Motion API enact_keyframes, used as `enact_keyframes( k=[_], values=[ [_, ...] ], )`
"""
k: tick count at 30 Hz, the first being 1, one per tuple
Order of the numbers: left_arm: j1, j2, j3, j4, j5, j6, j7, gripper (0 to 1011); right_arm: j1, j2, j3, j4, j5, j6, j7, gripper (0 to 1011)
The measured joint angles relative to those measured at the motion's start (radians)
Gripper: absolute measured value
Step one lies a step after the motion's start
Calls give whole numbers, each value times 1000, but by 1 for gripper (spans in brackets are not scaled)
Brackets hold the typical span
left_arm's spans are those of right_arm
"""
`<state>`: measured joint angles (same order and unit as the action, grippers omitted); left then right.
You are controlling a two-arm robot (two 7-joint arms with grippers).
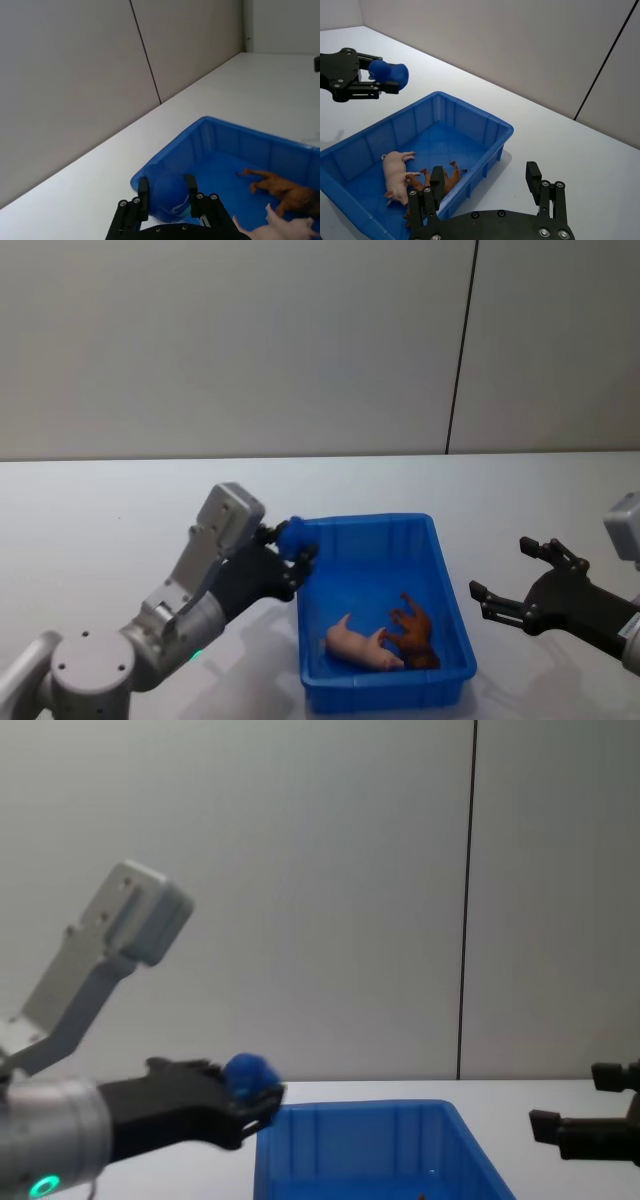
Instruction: Pick up the two dolls from the table and place them into the box.
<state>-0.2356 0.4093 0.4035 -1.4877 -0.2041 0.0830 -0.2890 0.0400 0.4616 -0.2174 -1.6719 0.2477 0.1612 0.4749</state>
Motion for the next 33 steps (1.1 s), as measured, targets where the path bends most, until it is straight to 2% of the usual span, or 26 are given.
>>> enact_keyframes(
  k=[4, 11, 12, 13, 14, 20, 33],
  values=[
    [-19, -27, 13, 10, 9, -10, -14, 565, 0, 0, 0, 0, 0, 0, 0, 1001],
    [-37, -56, 27, 25, 11, -29, -24, 741, 0, 0, 0, 0, 0, 0, 0, 1001],
    [-39, -59, 28, 26, 11, -31, -24, 797, 0, 0, 0, 0, 0, 0, 0, 1001],
    [-40, -61, 29, 27, 11, -34, -25, 797, 0, 0, 0, 0, 0, 0, 0, 1001],
    [-42, -64, 30, 29, 11, -38, -25, 858, 0, 0, 0, 0, 0, 0, 0, 1001],
    [-45, -70, 32, 29, 14, -57, -20, 1001, 0, 0, 0, 0, 0, 0, 0, 1001],
    [-39, -64, 24, 5, 29, -98, 22, 1000, 0, 0, 0, 0, 0, 0, 0, 1001]
  ],
)
